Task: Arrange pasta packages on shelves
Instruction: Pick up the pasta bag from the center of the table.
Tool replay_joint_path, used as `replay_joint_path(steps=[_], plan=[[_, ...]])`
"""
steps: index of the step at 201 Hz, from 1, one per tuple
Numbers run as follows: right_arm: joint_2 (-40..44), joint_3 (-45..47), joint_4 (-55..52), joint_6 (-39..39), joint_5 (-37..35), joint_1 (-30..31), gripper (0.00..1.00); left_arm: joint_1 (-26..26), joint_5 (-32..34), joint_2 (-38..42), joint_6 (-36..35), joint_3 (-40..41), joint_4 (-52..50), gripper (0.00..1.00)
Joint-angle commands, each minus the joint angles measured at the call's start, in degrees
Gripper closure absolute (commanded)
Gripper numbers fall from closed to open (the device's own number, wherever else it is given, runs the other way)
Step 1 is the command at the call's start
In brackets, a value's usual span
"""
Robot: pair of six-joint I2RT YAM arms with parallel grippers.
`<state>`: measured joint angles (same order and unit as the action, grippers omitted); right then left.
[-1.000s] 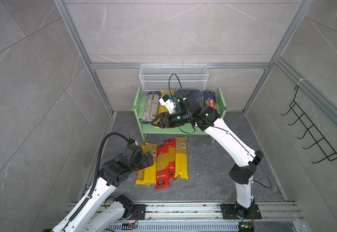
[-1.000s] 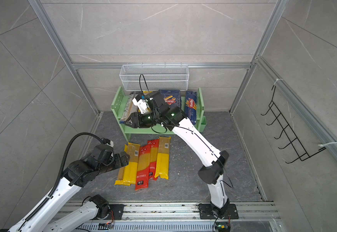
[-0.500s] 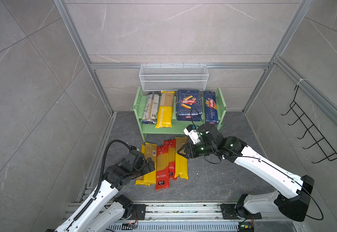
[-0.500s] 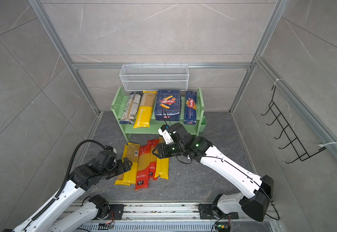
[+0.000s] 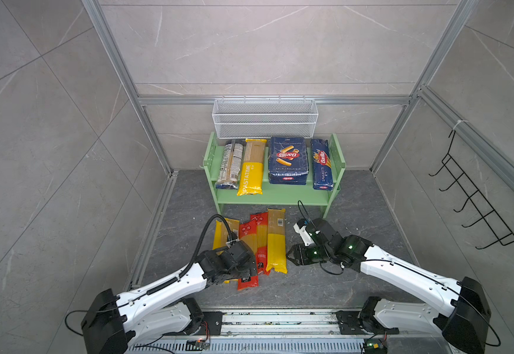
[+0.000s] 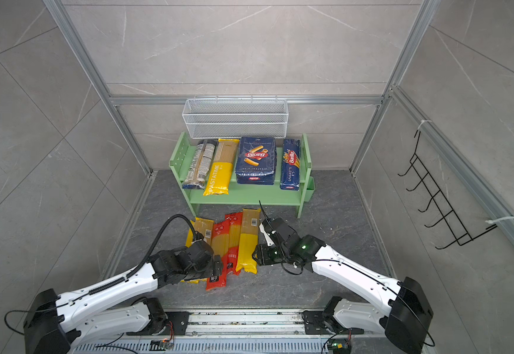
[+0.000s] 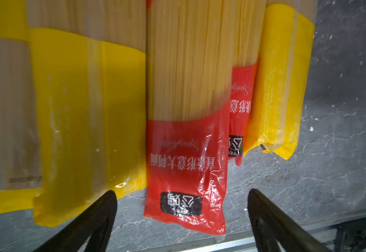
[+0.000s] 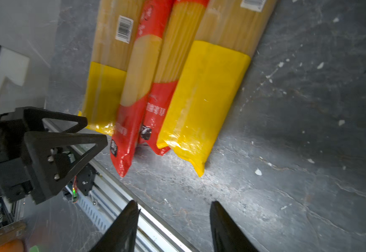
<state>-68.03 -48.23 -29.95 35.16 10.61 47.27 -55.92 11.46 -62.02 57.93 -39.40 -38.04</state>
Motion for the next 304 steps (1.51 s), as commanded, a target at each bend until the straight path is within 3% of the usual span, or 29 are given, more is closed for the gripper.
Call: replay_joint_path(steps=[1, 34, 72, 77, 83, 153, 244, 277, 304], plan=[[-0.3, 3.3, 4.1, 1.8, -2.8, 0.5, 0.38, -2.6, 3.6, -3.4, 3.5, 0.2, 3.2, 0.05], [-4.8, 4.3, 5.7, 2.3, -7.5, 1.9, 0.21, -3.6, 5.0, -5.4, 5.2, 0.6, 3.1, 0.05], [-12.0, 0.6, 6.0, 2.5, -12.7, 4.9, 0.17, -3.6, 6.5, -3.2, 6.7, 1.8, 0.6, 0.05], [-12.9, 0.1, 6.1, 2.7, -13.7, 5.3, 0.04, -3.6, 6.7, -2.8, 7.0, 2.0, 0.2, 0.05], [-13.9, -0.4, 6.4, 2.7, -14.1, 5.8, 0.01, -3.6, 7.0, -2.2, 7.2, 2.3, -0.4, 0.05], [-23.0, -5.9, 9.2, 4.7, -14.9, 7.8, 0.00, -3.5, 7.8, 4.5, 8.8, 6.6, -2.3, 0.04], [-34.9, -14.4, 0.5, 8.1, -24.5, 9.0, 0.03, -3.6, 8.3, 10.1, 9.2, 9.2, -3.8, 0.04], [-37.4, -14.3, -1.3, 8.7, -25.5, 9.0, 0.07, -3.5, 8.7, 10.7, 8.8, 9.3, -3.9, 0.03], [-40.0, -15.0, -1.5, 8.4, -25.0, 9.1, 0.18, -3.5, 8.8, 10.5, 8.4, 8.9, -4.0, 0.03]])
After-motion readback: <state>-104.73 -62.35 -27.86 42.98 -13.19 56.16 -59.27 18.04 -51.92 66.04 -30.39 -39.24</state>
